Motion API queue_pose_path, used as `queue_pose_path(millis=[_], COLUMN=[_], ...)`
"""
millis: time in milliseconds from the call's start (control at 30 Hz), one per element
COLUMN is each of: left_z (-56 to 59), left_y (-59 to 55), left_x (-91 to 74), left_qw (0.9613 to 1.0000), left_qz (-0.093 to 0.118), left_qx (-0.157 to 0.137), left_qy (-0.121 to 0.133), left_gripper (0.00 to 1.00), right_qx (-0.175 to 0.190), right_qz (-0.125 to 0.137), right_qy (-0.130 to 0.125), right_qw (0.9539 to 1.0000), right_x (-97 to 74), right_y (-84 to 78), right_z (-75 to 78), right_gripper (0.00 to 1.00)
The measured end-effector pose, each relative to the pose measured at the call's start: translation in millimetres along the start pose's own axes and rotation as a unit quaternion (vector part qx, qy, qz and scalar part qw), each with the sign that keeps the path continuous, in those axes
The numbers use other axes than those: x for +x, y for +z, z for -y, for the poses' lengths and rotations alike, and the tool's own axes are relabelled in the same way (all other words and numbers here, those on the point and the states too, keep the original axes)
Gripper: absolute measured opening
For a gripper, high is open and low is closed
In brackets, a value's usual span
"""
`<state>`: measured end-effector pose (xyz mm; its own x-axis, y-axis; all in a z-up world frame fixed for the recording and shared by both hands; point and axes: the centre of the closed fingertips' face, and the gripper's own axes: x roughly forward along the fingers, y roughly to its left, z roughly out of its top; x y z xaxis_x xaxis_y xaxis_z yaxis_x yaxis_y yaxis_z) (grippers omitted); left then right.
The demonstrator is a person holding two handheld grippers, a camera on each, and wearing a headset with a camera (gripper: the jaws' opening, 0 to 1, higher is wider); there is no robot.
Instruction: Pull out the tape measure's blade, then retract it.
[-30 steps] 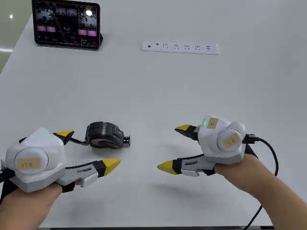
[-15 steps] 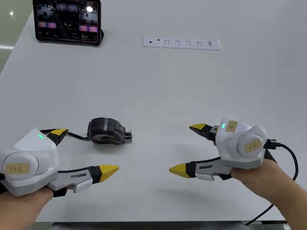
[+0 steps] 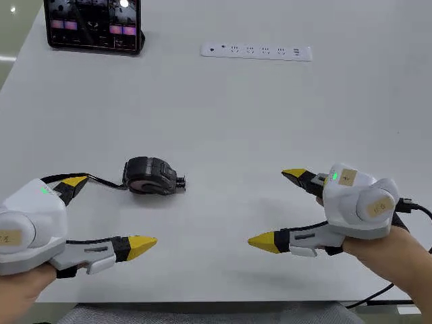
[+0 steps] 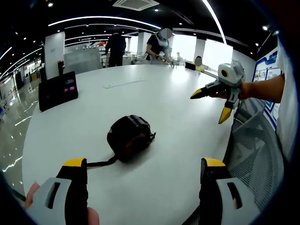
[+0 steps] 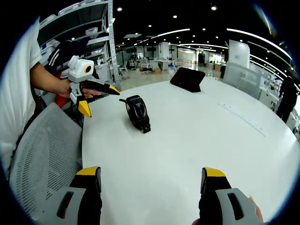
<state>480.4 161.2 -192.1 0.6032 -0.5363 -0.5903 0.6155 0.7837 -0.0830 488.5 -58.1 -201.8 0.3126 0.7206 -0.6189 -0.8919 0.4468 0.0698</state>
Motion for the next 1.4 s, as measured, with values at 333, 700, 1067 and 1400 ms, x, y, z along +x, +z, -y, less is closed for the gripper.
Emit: queue_pose_path(millis=[333,700,1067,1400], left_z=[3.9,4.5,5.1,2.7], left_y=[-6.2,-22.0,-31.4,-36.3], left_x=[-8.5,-17.2,-22.6,-27.2], left_qw=[0.9997,0.9985,0.9973,0.9969], left_qz=[-0.013,-0.041,-0.053,-0.055], left_qx=[0.007,0.023,0.037,0.038], left_qy=[-0.021,-0.028,-0.036,-0.041], left_gripper=[0.99,0.99,0.99,0.99], right_qx=[0.007,0.017,0.028,0.039], right_qz=[-0.008,-0.014,-0.018,-0.02], right_qy=[-0.01,-0.009,-0.008,-0.016], right_qw=[0.9999,0.9997,0.9994,0.9989], right_x=[-14.0,-25.8,-34.4,-40.2], right_y=[-12.3,-24.0,-34.2,-44.0], right_z=[2.1,-1.4,-1.4,1.1], right_gripper=[0.9,0.95,0.99,0.99])
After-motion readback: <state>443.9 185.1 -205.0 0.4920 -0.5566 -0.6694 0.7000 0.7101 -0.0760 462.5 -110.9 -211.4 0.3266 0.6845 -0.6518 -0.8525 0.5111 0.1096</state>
